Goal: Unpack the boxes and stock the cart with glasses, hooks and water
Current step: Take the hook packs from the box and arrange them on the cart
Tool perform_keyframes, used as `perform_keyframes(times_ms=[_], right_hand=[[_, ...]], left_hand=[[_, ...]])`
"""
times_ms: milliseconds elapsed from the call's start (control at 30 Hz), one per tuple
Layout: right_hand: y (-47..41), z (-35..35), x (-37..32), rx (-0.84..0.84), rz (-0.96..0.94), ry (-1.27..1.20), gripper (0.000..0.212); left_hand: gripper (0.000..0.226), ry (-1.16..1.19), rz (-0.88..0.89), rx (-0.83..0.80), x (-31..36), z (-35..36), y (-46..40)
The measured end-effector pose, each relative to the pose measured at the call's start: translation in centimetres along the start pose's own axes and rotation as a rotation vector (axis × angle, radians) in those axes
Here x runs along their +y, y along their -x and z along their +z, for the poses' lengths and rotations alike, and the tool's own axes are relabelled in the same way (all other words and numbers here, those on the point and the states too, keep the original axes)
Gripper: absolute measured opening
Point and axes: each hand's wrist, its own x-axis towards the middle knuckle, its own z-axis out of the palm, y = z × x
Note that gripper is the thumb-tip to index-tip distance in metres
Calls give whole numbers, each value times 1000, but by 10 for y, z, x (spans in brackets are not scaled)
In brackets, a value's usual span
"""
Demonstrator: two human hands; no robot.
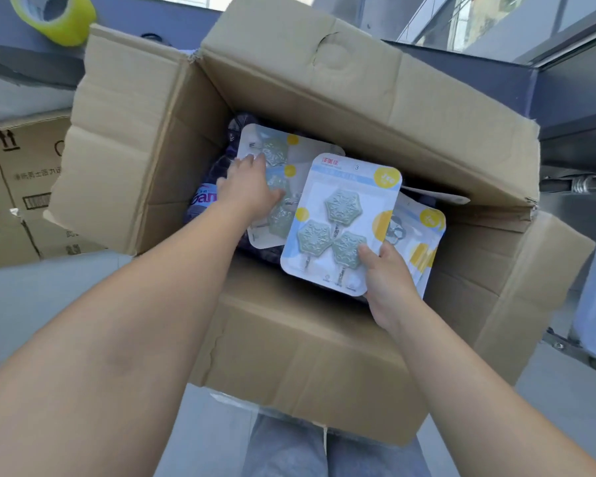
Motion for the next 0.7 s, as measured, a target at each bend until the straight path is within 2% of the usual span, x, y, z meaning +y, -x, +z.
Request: perform_keyframes(times_ms=[67, 133, 233, 400, 567, 700], right_hand=[[-1, -1, 5, -12, 7, -27, 14], [0, -4, 10, -7, 12, -36, 15], [7, -9, 12, -3, 27, -40, 14], [30, -16, 1, -71, 68, -138, 19], [69, -15, -22, -149, 63, -184, 17], [103, -12, -43, -231, 53, -283, 19]], left_hand=[[72, -97, -30, -19, 5, 6, -6], [68, -182, -38, 37, 8, 7, -3], [58, -150, -30, 42, 7, 3, 9], [25, 311, -15, -63, 0, -16, 52], [5, 745, -70, 40, -23, -36, 116], [14, 1121, -59, 8, -19, -46, 165]])
